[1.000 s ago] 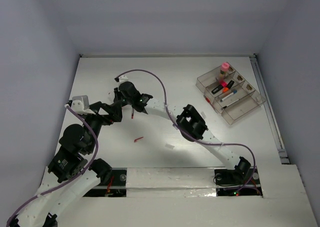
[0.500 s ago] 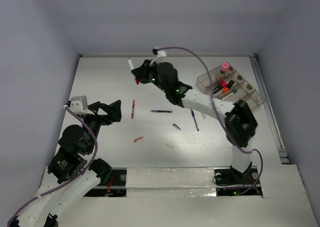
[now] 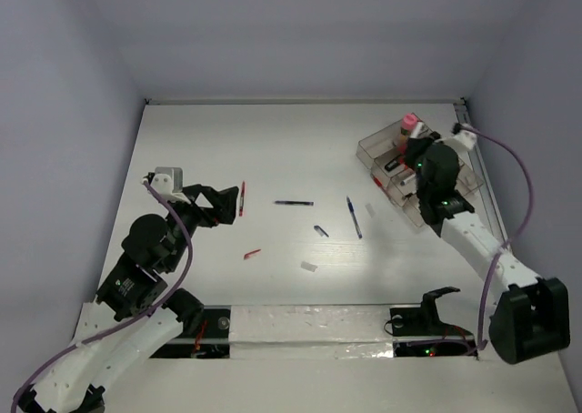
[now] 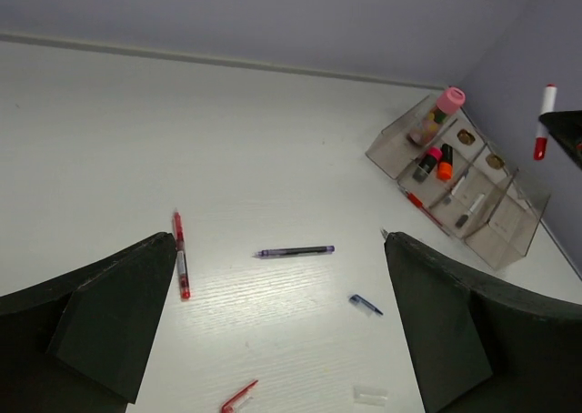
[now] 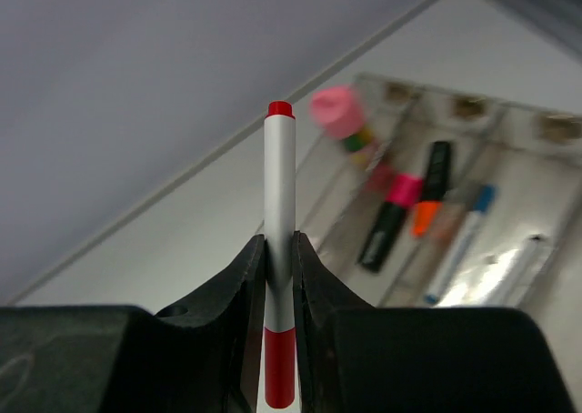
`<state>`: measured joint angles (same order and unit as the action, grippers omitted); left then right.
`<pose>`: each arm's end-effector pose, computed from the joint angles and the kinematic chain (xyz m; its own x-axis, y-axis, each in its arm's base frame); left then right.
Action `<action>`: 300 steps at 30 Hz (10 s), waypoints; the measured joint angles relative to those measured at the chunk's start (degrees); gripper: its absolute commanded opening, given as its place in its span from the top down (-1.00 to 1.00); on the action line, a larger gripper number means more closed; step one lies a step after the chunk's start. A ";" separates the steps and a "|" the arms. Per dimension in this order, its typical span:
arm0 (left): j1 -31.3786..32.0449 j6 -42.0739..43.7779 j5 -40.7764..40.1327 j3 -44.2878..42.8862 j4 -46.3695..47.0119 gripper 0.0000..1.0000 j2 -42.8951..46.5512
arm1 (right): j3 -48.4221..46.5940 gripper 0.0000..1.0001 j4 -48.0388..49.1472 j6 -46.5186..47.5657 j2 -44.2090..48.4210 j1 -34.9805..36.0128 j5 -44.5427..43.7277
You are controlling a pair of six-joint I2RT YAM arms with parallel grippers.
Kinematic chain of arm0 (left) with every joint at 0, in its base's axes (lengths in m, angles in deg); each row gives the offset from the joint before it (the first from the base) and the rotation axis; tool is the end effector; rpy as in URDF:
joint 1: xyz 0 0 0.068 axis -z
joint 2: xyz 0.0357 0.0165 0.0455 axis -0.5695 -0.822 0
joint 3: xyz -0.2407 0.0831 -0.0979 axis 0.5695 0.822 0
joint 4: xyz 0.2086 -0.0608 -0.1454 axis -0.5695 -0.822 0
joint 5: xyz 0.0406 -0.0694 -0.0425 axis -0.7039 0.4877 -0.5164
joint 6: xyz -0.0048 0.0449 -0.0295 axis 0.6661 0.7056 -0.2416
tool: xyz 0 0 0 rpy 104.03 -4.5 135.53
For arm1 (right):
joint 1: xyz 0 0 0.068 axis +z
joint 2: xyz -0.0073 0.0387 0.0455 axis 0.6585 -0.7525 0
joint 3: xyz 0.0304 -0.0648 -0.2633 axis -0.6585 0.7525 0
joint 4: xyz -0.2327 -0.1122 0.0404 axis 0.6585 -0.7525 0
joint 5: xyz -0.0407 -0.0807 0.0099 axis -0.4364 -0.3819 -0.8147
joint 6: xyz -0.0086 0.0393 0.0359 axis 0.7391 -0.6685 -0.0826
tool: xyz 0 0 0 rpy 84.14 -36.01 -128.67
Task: Sort the stationery into containers
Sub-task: Place the pen in the storage box, then pick up the pen from the center of the board, then pick up the pen cap from the center of the board, then close the pen cap on the pen.
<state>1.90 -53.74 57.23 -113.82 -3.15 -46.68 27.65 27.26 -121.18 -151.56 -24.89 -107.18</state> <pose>0.0882 -0.0529 0.3677 -0.0331 -0.3239 -0.9455 0.3525 0.8815 -0.3143 0.2604 0.0603 0.3038 -0.0226 0.4947 -0.8688 0.1964 0.8543 0.4813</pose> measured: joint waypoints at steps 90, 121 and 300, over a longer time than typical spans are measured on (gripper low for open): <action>-5.99 1.09 14.97 0.11 1.40 -0.98 -9.35 | -21.49 1.00 -39.45 18.49 -37.81 11.91 16.35; -14.62 -3.17 48.11 3.21 14.56 -0.43 -17.25 | -16.72 1.00 11.21 -5.57 -18.88 30.03 38.73; -11.61 -5.81 46.01 1.66 16.59 1.00 -25.62 | -19.43 1.00 7.48 -0.33 -14.53 31.06 21.88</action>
<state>-9.70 -59.55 103.24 -112.16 13.44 -72.30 8.22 34.73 -121.51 -166.10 6.16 -85.30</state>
